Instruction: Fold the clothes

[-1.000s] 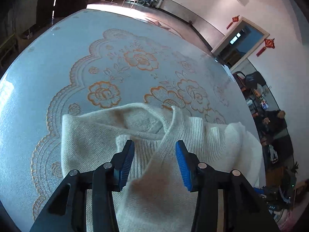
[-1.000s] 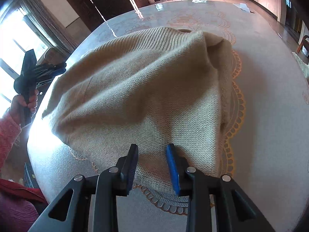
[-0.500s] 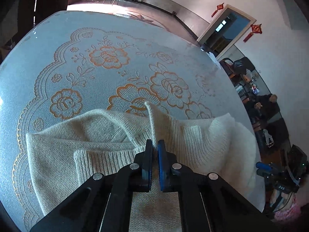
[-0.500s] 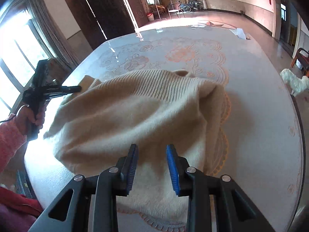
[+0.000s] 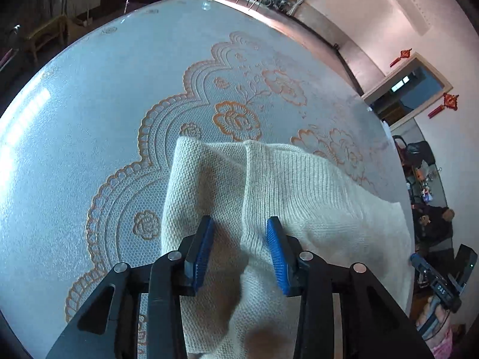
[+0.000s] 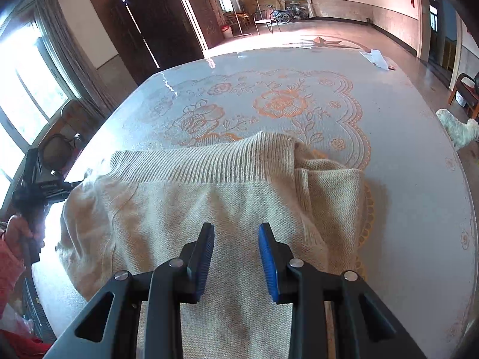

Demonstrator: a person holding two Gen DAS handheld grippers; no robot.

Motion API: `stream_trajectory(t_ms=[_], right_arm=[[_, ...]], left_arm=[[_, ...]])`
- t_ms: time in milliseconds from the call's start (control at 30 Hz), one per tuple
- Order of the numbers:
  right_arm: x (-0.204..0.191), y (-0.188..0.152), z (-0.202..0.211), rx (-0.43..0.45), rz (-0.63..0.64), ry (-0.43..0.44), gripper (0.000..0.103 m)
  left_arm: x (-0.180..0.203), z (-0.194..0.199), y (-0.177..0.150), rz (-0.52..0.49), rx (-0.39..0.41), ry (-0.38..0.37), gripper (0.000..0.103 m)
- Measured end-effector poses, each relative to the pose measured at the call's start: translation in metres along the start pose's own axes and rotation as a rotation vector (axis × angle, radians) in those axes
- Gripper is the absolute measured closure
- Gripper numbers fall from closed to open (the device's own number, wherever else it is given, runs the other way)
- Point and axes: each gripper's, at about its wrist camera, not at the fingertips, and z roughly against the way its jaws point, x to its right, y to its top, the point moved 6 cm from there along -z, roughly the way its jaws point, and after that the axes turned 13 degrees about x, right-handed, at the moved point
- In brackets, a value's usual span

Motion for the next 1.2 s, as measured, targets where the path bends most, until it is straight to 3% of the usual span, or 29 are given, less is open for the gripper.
stream_trajectory(t_ms=[133,167,467,600,800,1000,1200], right_arm=[[0.009,0.001,-0.001,0.003,0.005,-0.055,0.073],[0.011,-0.001,0.005,0.006,-0.021,-0.034,0.073],[0.025,-0.046,0.055,-0.051,-0.071,0.039,0.073],[0.028,-0.07,0.068,-0.093,-0.07,0.044,0.073],[0.028,-0.09,0.08,-0.14,-0.079,0.039,0.073],[0.042,-0.084,0.095,-0.09,-0.159,0.058,0.072],[0.047,-0.085,0.081,-0.129,-0.105,0.017,0.072]], left_arm=[[0.001,0.033,-0.016,-0.014,0.067,-0.031,0.055],[-0.001,0.041,-0.023,-0.017,0.066,-0.045,0.053],[-0.004,0.074,-0.089,-0.221,-0.101,-0.072,0.049],[0.002,0.078,-0.094,-0.201,-0.107,-0.124,0.046],[0.021,0.085,-0.106,-0.25,-0.187,-0.233,0.047],[0.014,0.114,-0.119,-0.299,-0.214,-0.316,0.047],[0.014,0.115,-0.108,-0.237,-0.125,-0.307,0.047]])
